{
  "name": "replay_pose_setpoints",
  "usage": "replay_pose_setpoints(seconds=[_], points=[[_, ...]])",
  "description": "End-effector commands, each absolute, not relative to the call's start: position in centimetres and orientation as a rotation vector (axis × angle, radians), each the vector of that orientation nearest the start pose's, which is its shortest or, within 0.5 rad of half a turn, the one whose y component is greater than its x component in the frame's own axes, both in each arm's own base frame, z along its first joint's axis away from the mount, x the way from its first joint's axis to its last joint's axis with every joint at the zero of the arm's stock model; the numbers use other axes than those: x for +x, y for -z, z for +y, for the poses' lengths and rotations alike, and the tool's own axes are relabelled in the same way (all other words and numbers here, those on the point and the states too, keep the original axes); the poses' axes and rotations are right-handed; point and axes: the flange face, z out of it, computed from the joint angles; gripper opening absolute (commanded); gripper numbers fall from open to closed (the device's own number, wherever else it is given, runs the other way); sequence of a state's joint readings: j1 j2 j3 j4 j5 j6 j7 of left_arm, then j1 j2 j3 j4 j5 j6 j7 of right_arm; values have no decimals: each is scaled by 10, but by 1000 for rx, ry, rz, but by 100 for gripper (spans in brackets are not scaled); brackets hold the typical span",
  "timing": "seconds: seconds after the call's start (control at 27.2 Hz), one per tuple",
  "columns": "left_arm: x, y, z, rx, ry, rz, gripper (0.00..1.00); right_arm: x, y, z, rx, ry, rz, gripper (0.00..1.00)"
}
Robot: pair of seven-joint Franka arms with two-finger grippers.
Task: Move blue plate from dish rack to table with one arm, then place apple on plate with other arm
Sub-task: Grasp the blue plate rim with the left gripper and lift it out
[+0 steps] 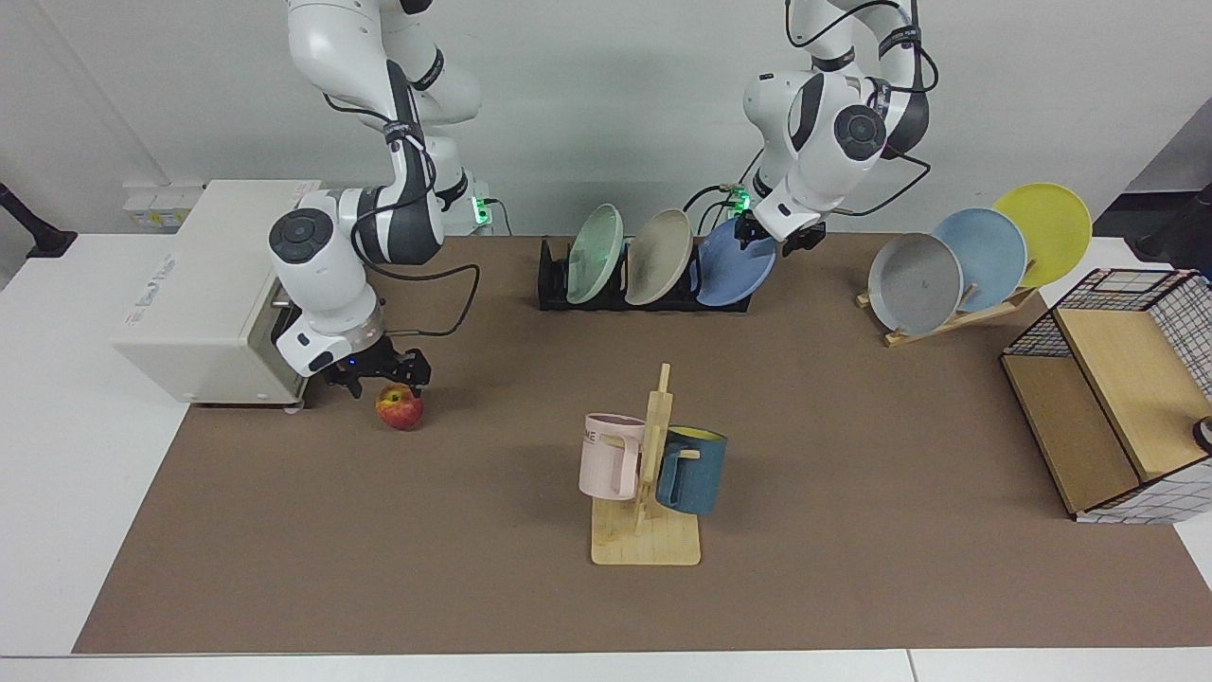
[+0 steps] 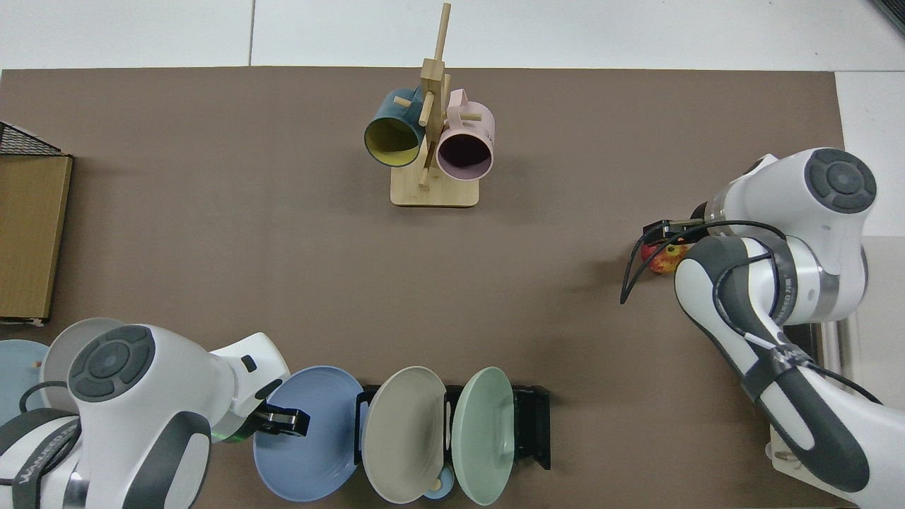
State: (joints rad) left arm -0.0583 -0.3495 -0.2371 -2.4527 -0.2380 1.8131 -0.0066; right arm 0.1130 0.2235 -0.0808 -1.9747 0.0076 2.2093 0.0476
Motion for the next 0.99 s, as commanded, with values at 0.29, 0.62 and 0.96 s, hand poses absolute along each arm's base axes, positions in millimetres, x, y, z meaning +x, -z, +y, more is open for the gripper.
replay_pose_setpoints(seconds=[0.29,0.62,0.96], points=[[377,-415,-139,-3089,-384,395,0,586,-293,22,-3152,-5,26,100],[401,-475,-134,-3033,-282,412,0,591,-293,25,-3159,-1,-101,0],[469,-513,-133,-3114,-166,369,0,600,-342,27,-3154,21,-105,0]])
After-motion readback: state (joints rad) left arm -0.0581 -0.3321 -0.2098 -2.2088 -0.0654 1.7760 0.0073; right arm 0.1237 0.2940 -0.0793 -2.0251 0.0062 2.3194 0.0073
